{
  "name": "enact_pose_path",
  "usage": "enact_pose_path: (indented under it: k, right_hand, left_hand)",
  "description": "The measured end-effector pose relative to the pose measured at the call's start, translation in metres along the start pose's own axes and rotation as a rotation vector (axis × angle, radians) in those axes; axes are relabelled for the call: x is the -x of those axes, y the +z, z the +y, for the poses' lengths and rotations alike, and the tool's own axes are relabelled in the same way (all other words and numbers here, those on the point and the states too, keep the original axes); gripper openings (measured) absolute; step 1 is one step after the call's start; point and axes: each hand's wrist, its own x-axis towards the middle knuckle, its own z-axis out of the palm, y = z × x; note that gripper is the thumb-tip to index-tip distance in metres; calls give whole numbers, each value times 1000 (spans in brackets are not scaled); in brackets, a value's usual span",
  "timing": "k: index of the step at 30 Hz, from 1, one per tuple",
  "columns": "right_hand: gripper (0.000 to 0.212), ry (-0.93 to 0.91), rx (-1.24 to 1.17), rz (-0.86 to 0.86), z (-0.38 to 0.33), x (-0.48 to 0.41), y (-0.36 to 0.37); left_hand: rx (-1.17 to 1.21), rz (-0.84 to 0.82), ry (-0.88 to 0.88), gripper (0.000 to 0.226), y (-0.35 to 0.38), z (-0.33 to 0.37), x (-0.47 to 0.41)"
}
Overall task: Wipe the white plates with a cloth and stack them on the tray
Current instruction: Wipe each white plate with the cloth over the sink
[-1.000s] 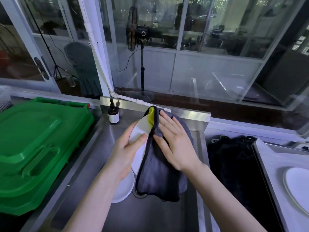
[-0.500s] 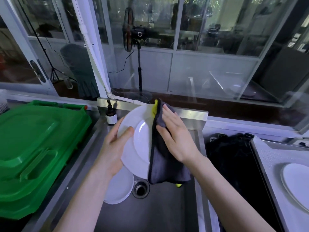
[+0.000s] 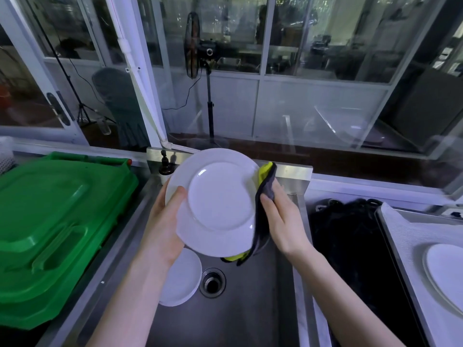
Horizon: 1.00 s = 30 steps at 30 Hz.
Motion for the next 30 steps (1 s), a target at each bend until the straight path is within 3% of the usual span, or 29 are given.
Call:
enact_pose_path:
  k: [4,7,10,12,14,19,22,26,30]
  right_hand:
    - [56,-241,129,-84,1,43,14]
    - [51,-363,272,-160,-4,70,37]
    - [46,-467,421,-196,-16,64,55]
    - [47,-496,443,-210,-19,59,54]
    - [47,-513,477,-215,-9,61,44]
    - [47,-320,351,-81,10,62,13]
    - [46,-455,438,-158,2,69,25]
    - [45,-521,495,-254,-15,62,44]
    - [50,-489,474,-294,-28,45,49]
  left_hand:
    - [98,92,12,36,1,-2,-8]
    - [218,244,-92,37,16,-7,-12]
    - [184,317,-132,29,33,-15,-9]
    - [168,305,-139,24,38,-16,-7]
    - [248,306,-183,34,37,-12,-6]
    - [305,292,-204,42,27,-5,-3]
    - [302,296,-205,41,33,-6,1]
    - [204,351,-378,38,43,-15,9]
    - [366,181,-458,73,38,-18,13]
